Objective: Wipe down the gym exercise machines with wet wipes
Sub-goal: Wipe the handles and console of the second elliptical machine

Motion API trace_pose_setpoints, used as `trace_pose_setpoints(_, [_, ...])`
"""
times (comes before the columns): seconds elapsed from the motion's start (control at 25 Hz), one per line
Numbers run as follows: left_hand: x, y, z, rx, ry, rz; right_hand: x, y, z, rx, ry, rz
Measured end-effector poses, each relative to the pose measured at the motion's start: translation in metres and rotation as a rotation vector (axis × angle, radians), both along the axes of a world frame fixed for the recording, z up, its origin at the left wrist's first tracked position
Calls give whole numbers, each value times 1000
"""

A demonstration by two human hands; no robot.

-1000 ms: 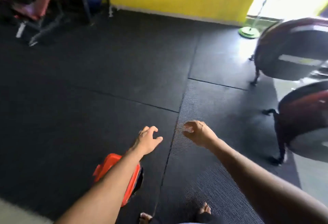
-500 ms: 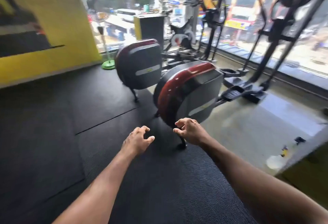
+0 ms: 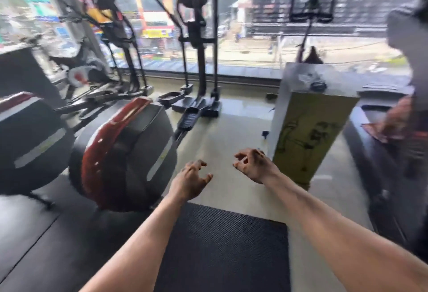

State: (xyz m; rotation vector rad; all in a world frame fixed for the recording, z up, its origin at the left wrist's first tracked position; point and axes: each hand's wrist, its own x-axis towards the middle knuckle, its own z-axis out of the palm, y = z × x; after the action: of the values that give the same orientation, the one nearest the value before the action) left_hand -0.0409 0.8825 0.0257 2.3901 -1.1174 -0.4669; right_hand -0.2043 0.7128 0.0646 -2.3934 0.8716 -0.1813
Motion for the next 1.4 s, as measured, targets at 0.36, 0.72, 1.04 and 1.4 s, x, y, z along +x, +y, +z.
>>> trace_pose_setpoints(0.36, [14,-191,-4,-39,70,-342,-38,-129,12,-18,0,-381])
trace_pose_setpoints(0.72, [11,-416,-20,-21,83,-469,-54,-330,-13,-18,-42,-499])
trace_pose_setpoints(1.04, [11,-598,-10,-102,131,-485,-37,-506,-9,-38,-28,-483])
trace_pose_setpoints(1.4, [55,-785,-36,-186,126,-470,8,-679,-20,-43,-55,-506])
